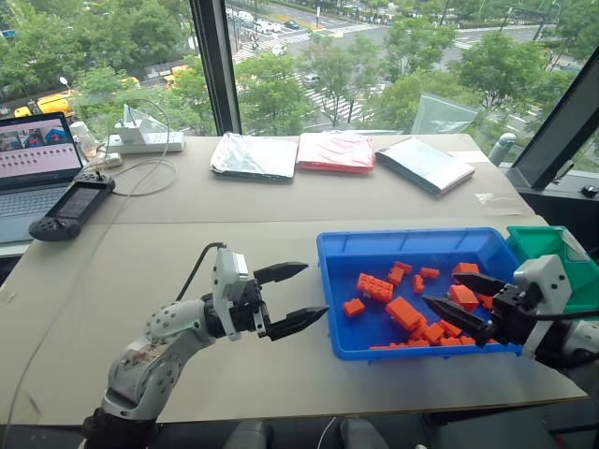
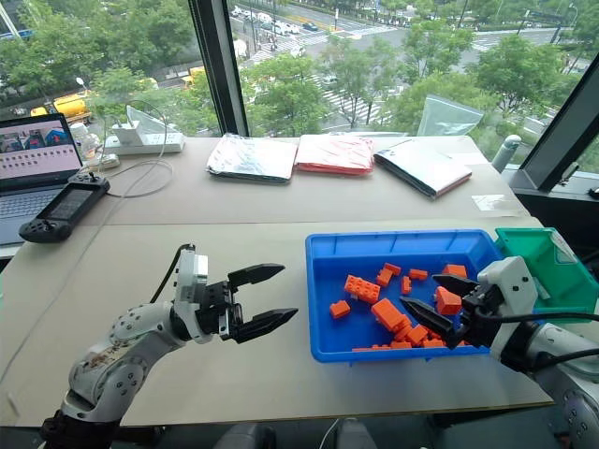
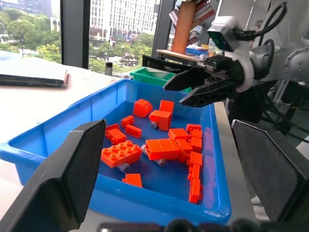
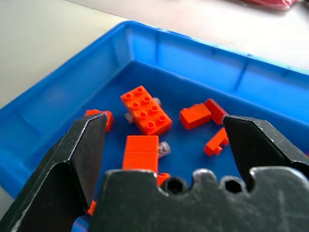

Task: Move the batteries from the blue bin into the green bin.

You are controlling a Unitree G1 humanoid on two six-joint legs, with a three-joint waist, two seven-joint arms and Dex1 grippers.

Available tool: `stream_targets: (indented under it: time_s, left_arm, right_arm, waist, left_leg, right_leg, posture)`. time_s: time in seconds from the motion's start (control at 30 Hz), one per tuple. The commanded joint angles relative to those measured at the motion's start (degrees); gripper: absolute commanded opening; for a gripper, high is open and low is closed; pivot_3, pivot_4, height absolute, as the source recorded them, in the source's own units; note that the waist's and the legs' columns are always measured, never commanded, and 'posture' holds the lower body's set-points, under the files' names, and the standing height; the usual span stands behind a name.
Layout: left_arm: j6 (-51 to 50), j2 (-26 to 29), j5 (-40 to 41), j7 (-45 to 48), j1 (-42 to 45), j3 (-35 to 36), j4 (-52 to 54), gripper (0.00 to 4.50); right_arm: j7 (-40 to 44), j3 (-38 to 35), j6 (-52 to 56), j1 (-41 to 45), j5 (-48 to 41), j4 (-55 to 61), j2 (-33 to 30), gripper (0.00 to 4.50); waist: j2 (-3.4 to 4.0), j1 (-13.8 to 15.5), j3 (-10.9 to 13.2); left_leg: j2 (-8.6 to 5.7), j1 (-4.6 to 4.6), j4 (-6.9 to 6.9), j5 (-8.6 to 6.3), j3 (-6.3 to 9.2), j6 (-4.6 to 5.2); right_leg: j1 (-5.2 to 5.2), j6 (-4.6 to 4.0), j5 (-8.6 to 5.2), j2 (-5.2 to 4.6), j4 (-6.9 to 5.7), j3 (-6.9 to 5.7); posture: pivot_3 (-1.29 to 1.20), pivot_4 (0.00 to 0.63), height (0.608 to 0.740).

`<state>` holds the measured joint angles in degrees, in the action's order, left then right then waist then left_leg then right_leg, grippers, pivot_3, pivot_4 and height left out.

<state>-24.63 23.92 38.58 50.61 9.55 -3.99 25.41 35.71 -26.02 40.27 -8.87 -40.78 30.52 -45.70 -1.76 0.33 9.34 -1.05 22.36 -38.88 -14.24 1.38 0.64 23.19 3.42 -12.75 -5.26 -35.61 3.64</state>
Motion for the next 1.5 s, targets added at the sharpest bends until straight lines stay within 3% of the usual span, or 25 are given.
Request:
stream_targets:
  time_s: [0.03, 0.3, 0.6, 0.9, 1.0, 1.23, 1.5]
  left_arm:
    - [3.6, -2.4, -1.6, 0.1, 1.9, -1.8, -0.6, 4.5]
    - [5.3, -4.6, -2.2, -0.2, 1.2, -3.1, -0.4, 4.5]
    - [4.8, -4.6, -1.9, 0.1, 2.4, -3.5, 0.2, 4.5]
    - [5.4, -5.6, -2.5, -0.4, 2.9, -3.8, 0.0, 4.5]
    - [5.7, -5.6, -2.7, -0.5, 2.8, -3.9, -0.2, 4.5]
    - [6.3, -5.8, -3.3, -0.7, 2.5, -4.2, -0.6, 4.5]
    - [6.5, -5.6, -3.6, -0.3, 2.4, -4.2, -0.9, 4.5]
  right_arm:
    - [-4.3, -0.8, 3.4, 2.0, 2.4, -1.7, -1.3, 4.41]
    - [-11.4, 3.7, 11.1, 7.1, 9.3, -6.3, -3.8, 4.41]
    - [-23.0, 6.8, 24.6, 14.8, 12.3, -6.4, 1.8, 4.41]
    - [-24.1, 9.1, 28.2, 16.1, 15.2, -7.3, 2.4, 4.41]
    - [-23.7, 9.3, 28.1, 16.2, 16.0, -7.2, 2.4, 3.72]
    - [-22.6, 8.8, 27.5, 16.8, 16.5, -6.0, 2.1, 1.44]
    - [-19.2, 0.6, 26.0, 22.7, 14.3, -7.7, 0.4, 1.44]
  waist:
    - [0.0, 0.1, 0.0]
    - [0.01, -0.2, 0.0]
    - [0.02, -0.3, 0.0]
    - [0.03, -0.4, 0.0]
    - [0.03, -0.5, 0.0]
    - [0.03, -0.6, 0.0]
    - [0.12, -0.9, 0.0]
  left_leg:
    - [-0.01, 0.01, -0.01, 0.0, -0.01, 0.0]
    - [0.01, 0.04, 0.04, -0.03, 0.02, 0.06]
    - [0.0, 0.06, 0.05, -0.04, 0.03, 0.06]
    - [0.0, 0.1, 0.05, -0.06, 0.03, 0.11]
    - [0.0, 0.1, 0.05, -0.06, 0.03, 0.11]
    - [0.0, 0.1, 0.06, -0.07, 0.03, 0.12]
    - [0.0, 0.1, 0.05, -0.07, 0.02, 0.13]
  right_leg:
    - [-0.01, 0.0, 0.0, 0.0, 0.03, 0.0]
    - [0.01, -0.01, 0.02, 0.01, 0.13, 0.01]
    - [0.01, -0.01, 0.02, 0.01, 0.17, 0.01]
    - [0.02, 0.0, 0.03, 0.0, 0.25, 0.01]
    - [0.02, 0.0, 0.03, 0.0, 0.25, 0.01]
    - [0.02, 0.01, 0.03, 0.0, 0.26, 0.01]
    - [0.01, 0.02, 0.03, 0.0, 0.27, 0.01]
  posture:
    - [0.0, 0.15, 0.74]
    - [0.0, 0.15, 0.74]
    - [0.0, 0.15, 0.74]
    - [0.0, 0.15, 0.74]
    - [0.0, 0.15, 0.74]
    - [0.0, 0.15, 0.74]
    - [0.0, 0.15, 0.74]
